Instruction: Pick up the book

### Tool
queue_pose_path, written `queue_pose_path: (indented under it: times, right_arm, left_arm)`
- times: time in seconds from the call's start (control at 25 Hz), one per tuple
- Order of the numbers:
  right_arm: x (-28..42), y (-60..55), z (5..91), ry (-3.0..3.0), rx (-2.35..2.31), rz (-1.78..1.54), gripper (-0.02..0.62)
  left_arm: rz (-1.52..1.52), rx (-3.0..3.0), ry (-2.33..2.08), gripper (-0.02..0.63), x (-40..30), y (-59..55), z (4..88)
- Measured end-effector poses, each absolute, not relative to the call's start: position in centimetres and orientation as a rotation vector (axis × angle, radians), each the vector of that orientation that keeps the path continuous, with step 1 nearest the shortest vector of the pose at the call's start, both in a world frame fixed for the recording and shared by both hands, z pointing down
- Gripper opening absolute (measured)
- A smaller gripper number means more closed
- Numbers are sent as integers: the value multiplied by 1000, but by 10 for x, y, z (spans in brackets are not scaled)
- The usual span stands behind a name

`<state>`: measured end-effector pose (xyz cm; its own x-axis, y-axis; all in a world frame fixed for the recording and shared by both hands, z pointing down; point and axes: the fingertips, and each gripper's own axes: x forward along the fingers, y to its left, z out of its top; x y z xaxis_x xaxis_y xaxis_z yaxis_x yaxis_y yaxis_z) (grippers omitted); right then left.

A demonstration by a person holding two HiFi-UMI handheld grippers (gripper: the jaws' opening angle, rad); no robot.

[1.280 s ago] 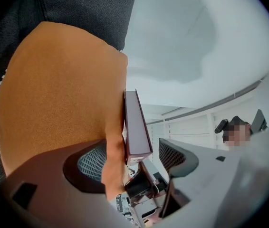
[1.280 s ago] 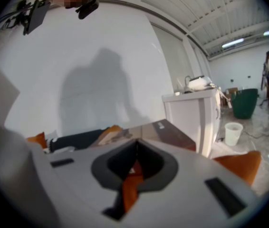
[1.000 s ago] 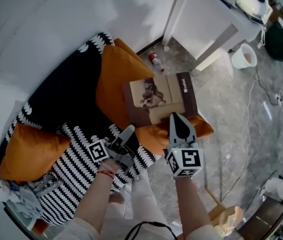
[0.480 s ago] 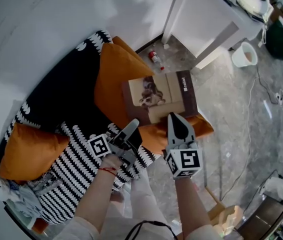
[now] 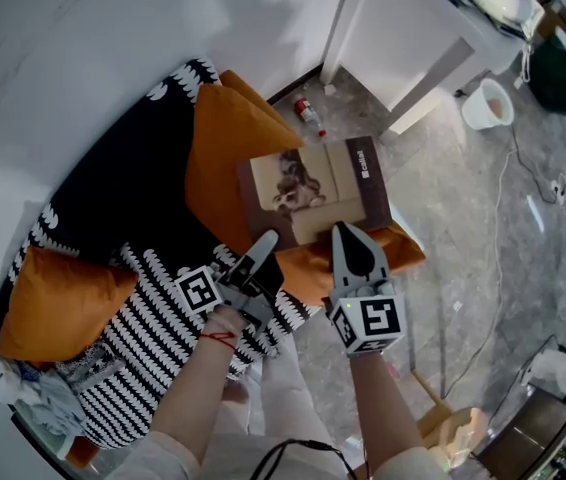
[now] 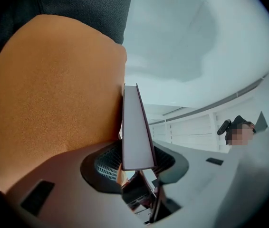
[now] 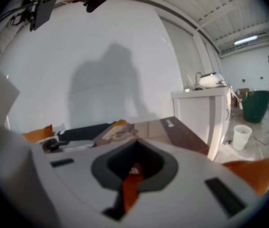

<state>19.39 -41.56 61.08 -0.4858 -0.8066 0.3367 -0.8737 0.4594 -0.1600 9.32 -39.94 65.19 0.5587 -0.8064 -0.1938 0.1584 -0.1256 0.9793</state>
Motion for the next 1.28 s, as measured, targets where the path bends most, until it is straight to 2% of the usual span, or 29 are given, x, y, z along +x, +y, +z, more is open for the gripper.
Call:
queue_pose_path:
  times: [1.28]
  right_arm:
    - [206, -385, 538, -2552, 1662, 430, 12]
  left_arm:
    - [-981, 1487, -590, 167, 53, -367, 598]
